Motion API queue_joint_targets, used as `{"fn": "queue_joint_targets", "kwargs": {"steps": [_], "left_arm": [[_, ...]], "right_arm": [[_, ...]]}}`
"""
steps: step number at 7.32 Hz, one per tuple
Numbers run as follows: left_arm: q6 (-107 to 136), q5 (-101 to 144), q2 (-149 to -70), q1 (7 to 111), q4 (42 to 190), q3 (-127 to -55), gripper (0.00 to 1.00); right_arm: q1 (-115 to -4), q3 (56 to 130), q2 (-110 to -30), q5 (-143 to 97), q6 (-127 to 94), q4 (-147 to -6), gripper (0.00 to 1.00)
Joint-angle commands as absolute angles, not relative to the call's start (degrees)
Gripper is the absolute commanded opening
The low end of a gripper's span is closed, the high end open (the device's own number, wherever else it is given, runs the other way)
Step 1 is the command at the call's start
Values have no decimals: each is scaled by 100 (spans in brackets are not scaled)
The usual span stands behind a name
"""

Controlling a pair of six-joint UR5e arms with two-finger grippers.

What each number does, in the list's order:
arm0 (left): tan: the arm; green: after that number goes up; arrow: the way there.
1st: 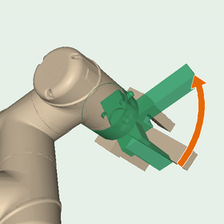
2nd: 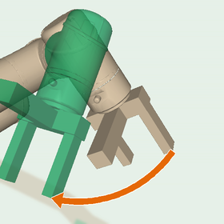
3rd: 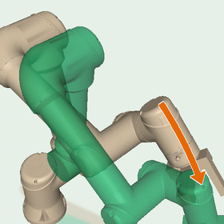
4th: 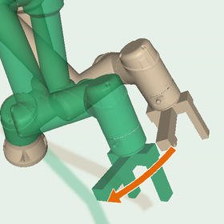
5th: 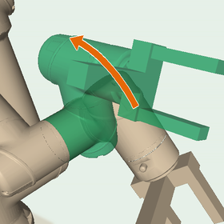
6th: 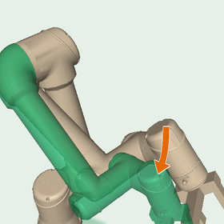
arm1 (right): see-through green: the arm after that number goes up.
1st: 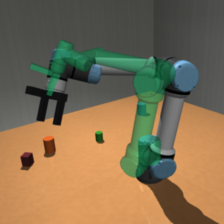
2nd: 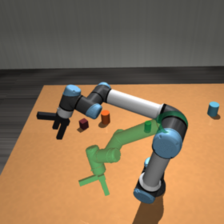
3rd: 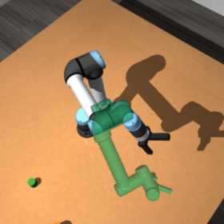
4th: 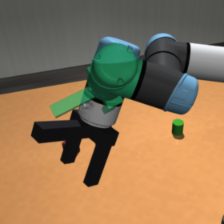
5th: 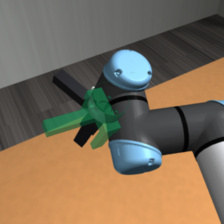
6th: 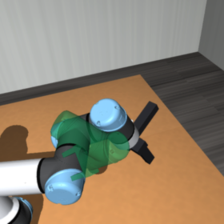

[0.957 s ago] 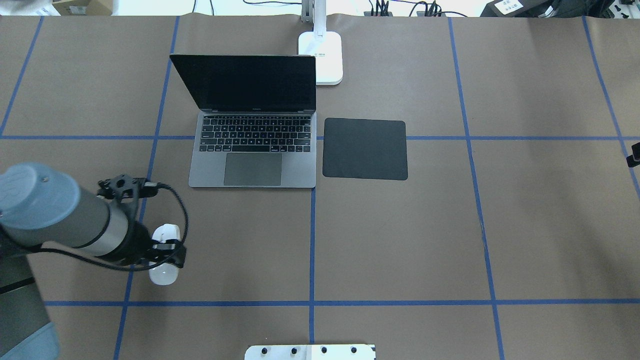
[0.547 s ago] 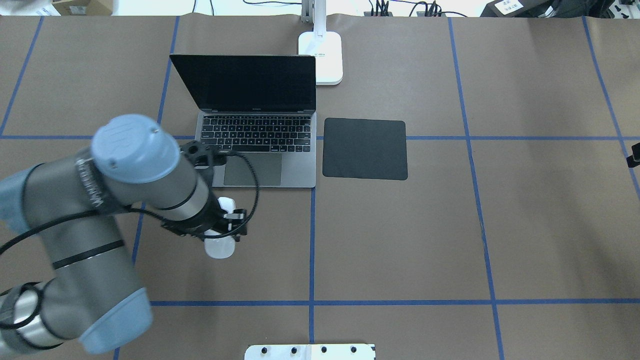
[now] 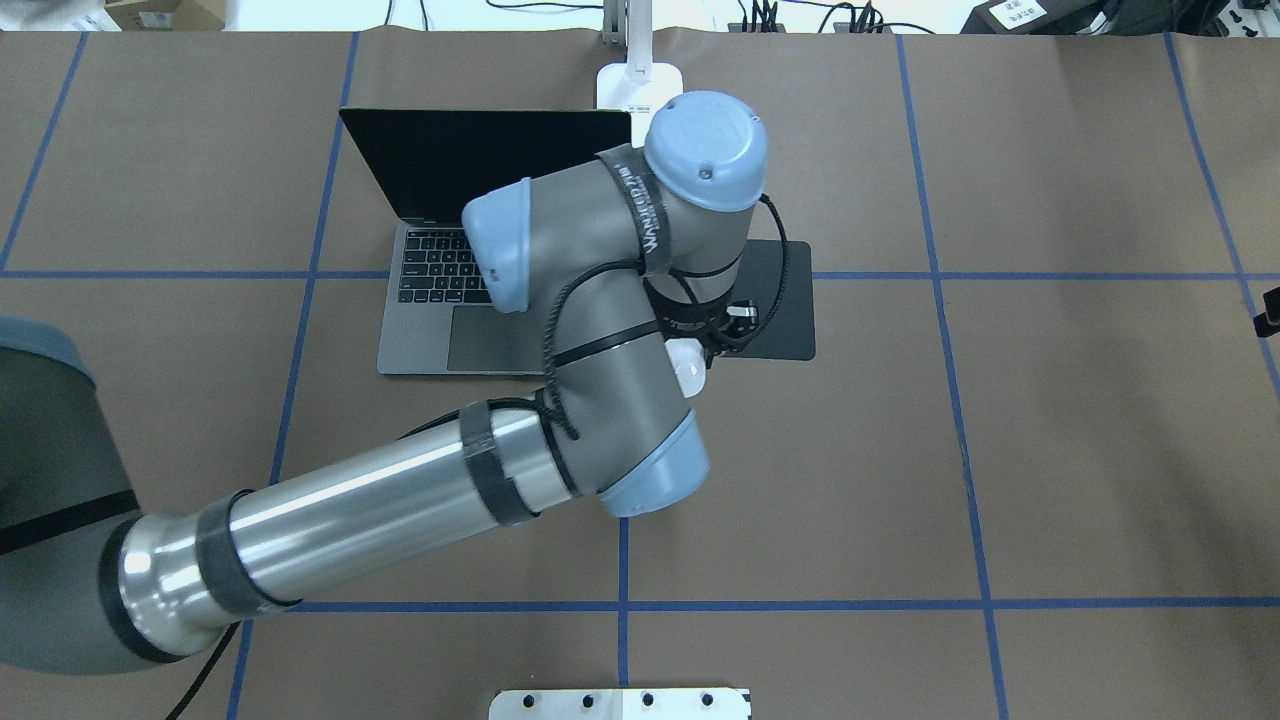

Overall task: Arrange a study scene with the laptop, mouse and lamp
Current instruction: 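Lower the mouse onto the dark grey mouse pad and open the left gripper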

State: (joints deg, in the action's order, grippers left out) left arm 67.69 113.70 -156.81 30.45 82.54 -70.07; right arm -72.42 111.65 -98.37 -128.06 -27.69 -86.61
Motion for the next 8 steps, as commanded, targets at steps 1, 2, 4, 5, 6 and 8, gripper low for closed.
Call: {"fn": "queue_joint_targets", "kwargs": {"steps": [1,2,4,5,6,8], "left_arm": [[6558,11303,-16409,3216,9155,-5347,0],[6557,11294,-16427,3278,9297,-5083,0],[6574,10979,-16532,3287,9990,-4407,14],[6574,10951,-16541,3287,10098,-4316,53],[6574,10882,-16541,3278,10116,-4315,88],[6566,10837,-16532,3270,10213,-4376,100]], "right_arm": [[-7242,11162,-9852,-12806,-2769,-8675,100],[-7242,11162,-9853,-12806,-2769,-8675,100],[-7242,11145,-9844,-12806,-2769,-8675,100],[-7242,11153,-9844,-12806,-2769,-8675,100],[-7242,11145,-9844,-12806,-2769,-8666,100],[-7242,11153,-9853,-12814,-2769,-8666,100]]}}
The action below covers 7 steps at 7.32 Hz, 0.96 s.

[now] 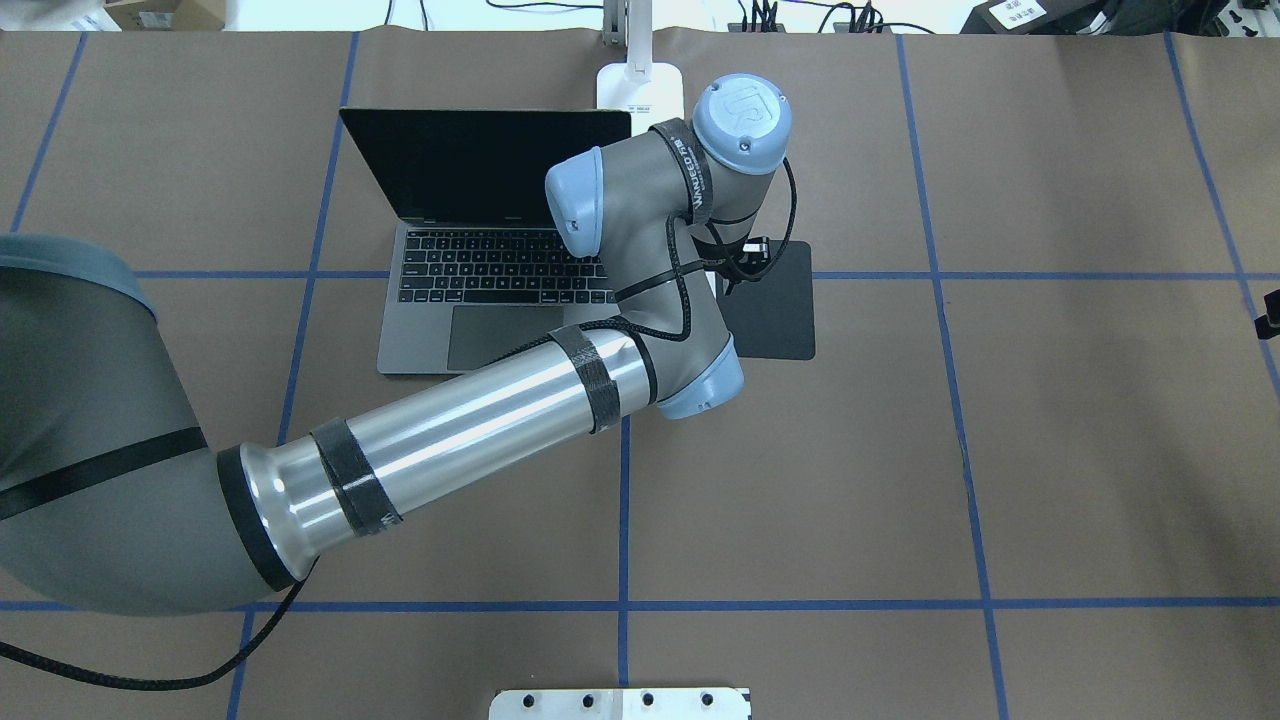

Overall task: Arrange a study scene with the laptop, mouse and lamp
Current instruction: 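Lower the mouse onto the dark grey mouse pad and open the left gripper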

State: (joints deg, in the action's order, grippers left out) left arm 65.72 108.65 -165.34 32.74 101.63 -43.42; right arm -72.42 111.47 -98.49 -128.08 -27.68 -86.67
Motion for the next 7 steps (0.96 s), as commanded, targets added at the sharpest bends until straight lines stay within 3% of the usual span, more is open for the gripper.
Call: {"fn": "queue_joint_targets", "kwargs": {"steps": [1,3,5,7], "left_arm": [[6565,10837,-16532,3270,10204,-4447,100],[6557,10881,-16341,3287,10047,-5050,100],[6530,10985,-15395,3366,9250,-6837,100],[5788,11223,-13869,3690,8766,-8927,100]], "right_arm": [[-7242,11153,-9844,-12814,-2769,-8666,100],[-7242,11153,-9844,-12858,-2769,-8666,100],[-7268,11162,-9879,-12885,-2760,-8631,100],[-7391,11162,-9949,-12920,-2733,-8605,100]]}}
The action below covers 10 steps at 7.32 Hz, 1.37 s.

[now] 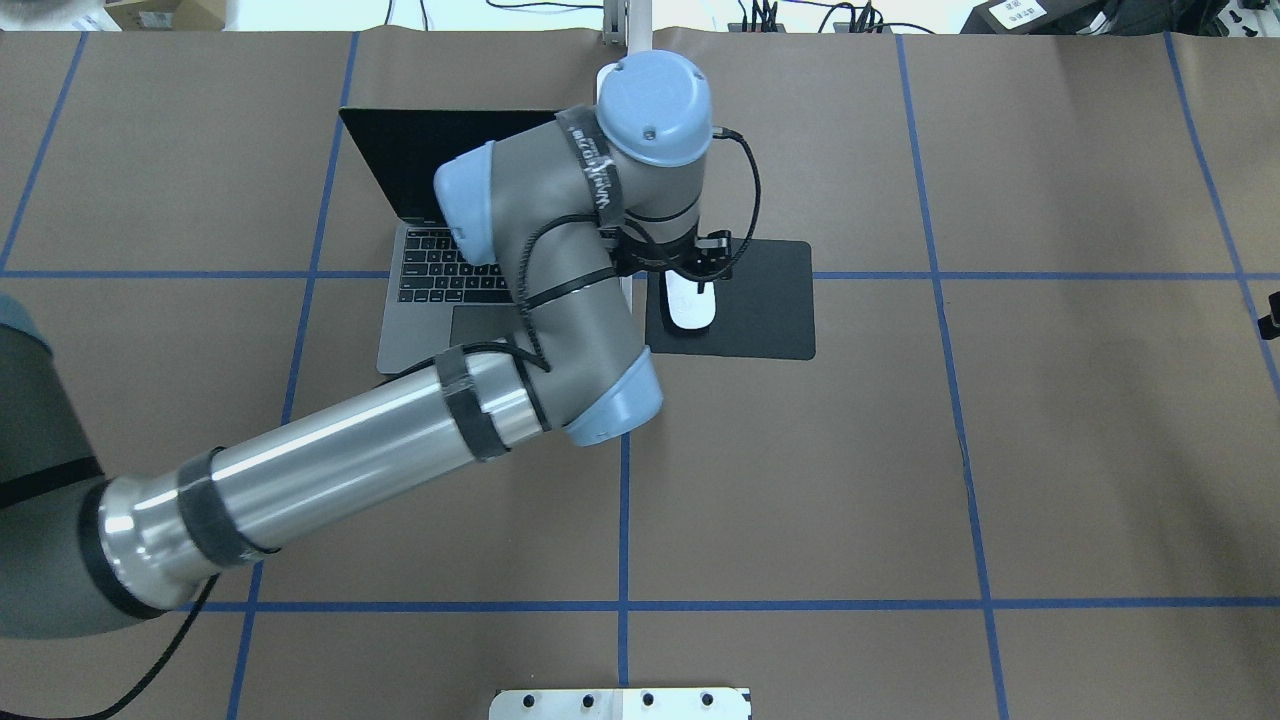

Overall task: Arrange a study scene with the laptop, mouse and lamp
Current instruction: 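Lower the mouse onto the dark grey mouse pad and open the left gripper, then withdraw the left gripper away from the mouse off the table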

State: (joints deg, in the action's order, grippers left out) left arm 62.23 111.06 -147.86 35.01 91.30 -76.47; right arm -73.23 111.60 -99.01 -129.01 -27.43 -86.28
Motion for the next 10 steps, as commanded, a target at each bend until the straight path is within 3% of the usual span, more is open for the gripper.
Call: {"fn": "queue_joint_targets", "kwargs": {"steps": [1,2,4,8,10], "left_arm": [[5165,11232,-13243,3918,8432,-9791,100],[4559,11354,-12636,4207,8281,-10444,100],[3356,12063,-11589,5145,8288,-11054,100],[-72,13084,-9647,7605,8358,-10908,100],[-466,13192,-8618,8538,8376,-10828,100]], "right_arm": [[-7522,11162,-10010,-12998,-2516,-8613,100],[-7680,11145,-10133,-12999,-1992,-8639,100],[-8241,11109,-10475,-13008,-737,-8666,100],[-9253,10952,-11056,-13226,491,-8684,100],[-9281,10872,-11039,-13333,422,-8666,100]]}}
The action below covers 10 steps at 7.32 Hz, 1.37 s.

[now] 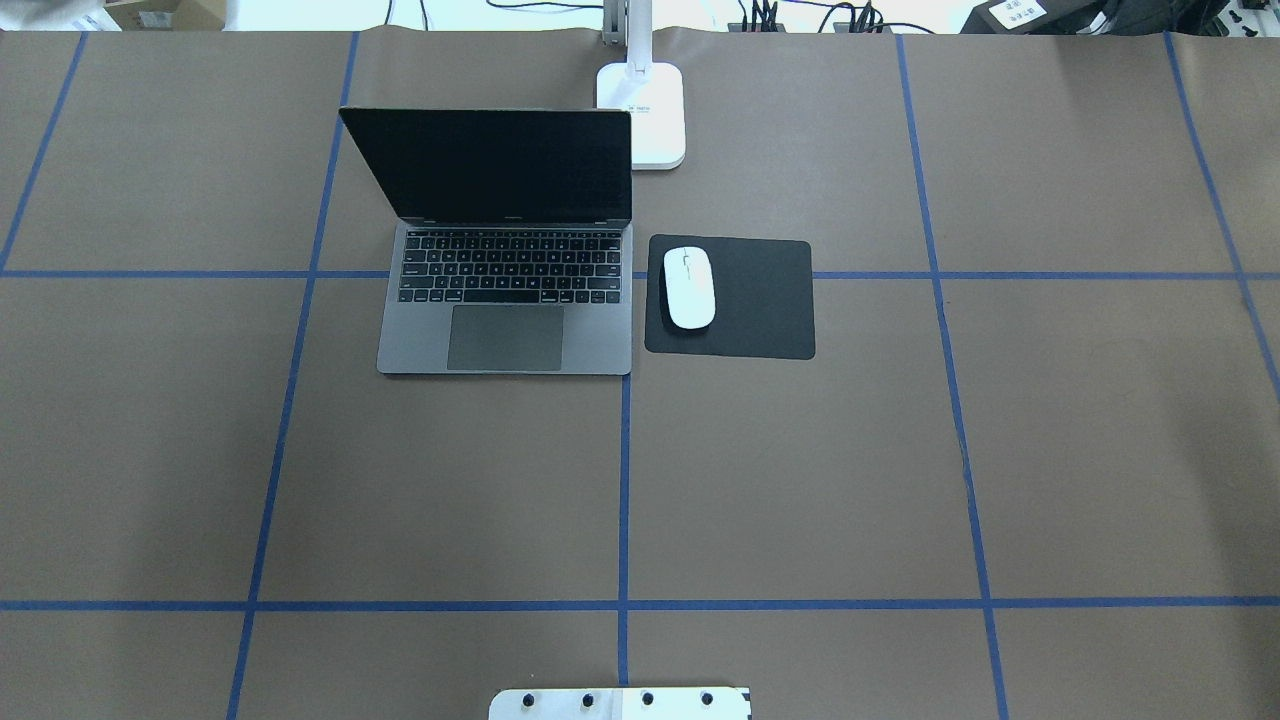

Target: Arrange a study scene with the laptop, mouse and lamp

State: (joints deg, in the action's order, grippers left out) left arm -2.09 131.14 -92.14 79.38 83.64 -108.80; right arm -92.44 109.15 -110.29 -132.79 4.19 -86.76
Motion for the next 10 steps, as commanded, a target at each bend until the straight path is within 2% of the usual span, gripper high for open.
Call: {"fn": "queue_joint_targets", "kwargs": {"steps": [1,3,6,10], "left_arm": [[-440,13175,-8300,8961,8376,-10811,100],[-466,13192,-8052,9307,8541,-10705,100],[-161,13192,-7209,9308,9682,-10618,100],[-44,13904,-7216,9290,9721,-10547,100]], "right_arm": [[-9290,10881,-11039,-13342,422,-8666,100],[-9281,10898,-11013,-13342,404,-8666,100],[-9281,10899,-10873,-13333,396,-8675,100],[-9290,10916,-10960,-13316,413,-8587,100]]}}
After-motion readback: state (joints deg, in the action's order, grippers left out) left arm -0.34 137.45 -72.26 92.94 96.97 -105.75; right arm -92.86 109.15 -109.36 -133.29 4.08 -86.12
